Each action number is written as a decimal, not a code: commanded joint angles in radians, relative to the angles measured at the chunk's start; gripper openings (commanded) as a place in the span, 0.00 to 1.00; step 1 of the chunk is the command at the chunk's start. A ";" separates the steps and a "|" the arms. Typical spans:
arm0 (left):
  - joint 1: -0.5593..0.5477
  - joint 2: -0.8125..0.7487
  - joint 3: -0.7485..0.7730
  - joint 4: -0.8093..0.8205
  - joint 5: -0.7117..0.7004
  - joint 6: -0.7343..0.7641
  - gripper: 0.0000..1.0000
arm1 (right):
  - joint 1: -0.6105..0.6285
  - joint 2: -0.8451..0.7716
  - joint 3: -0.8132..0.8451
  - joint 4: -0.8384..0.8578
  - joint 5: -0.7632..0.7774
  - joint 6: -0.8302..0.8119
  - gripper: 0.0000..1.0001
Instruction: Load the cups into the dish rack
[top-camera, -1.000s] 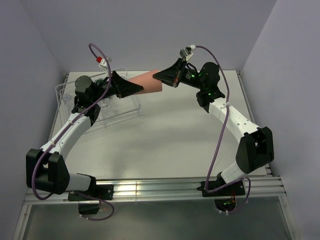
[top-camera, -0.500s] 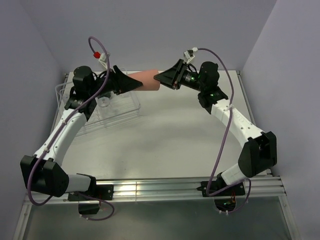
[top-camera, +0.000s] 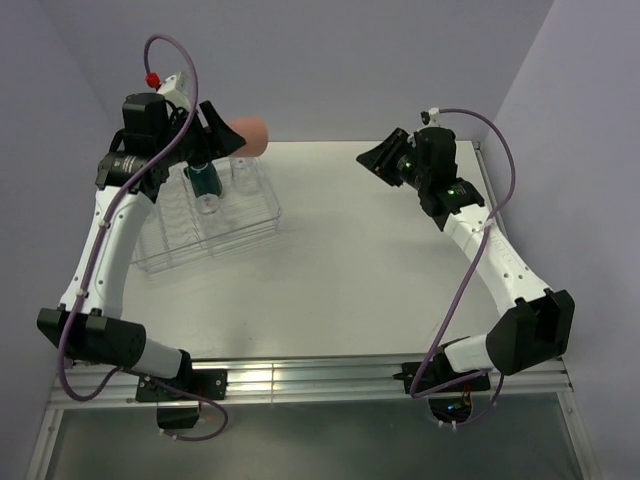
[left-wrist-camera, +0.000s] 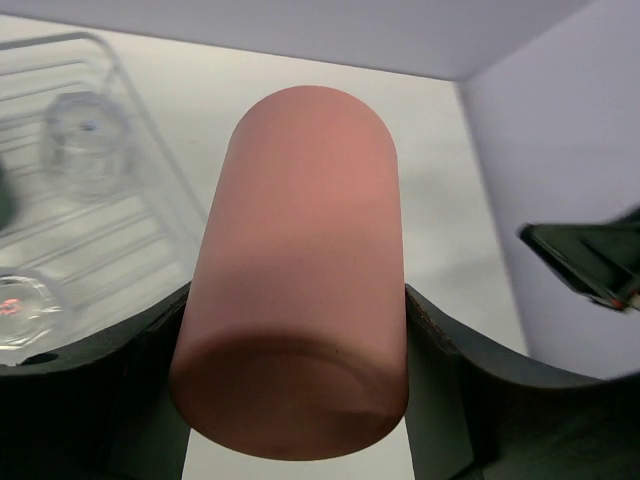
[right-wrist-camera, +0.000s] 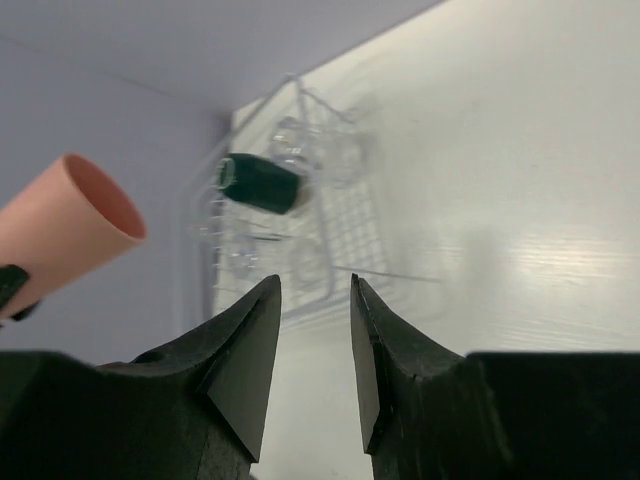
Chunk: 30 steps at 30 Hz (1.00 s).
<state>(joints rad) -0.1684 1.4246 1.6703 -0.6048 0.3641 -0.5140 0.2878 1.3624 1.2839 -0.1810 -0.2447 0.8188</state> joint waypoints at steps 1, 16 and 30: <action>0.000 0.075 0.106 -0.217 -0.232 0.129 0.00 | 0.001 0.003 0.025 -0.112 0.157 -0.127 0.42; -0.063 0.373 0.293 -0.389 -0.439 0.221 0.00 | 0.001 0.037 -0.023 -0.110 0.140 -0.188 0.42; -0.132 0.554 0.399 -0.454 -0.514 0.238 0.00 | 0.001 0.055 -0.024 -0.112 0.127 -0.208 0.42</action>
<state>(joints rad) -0.2913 1.9640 2.0193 -1.0401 -0.1135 -0.2966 0.2878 1.4090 1.2556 -0.3141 -0.1169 0.6331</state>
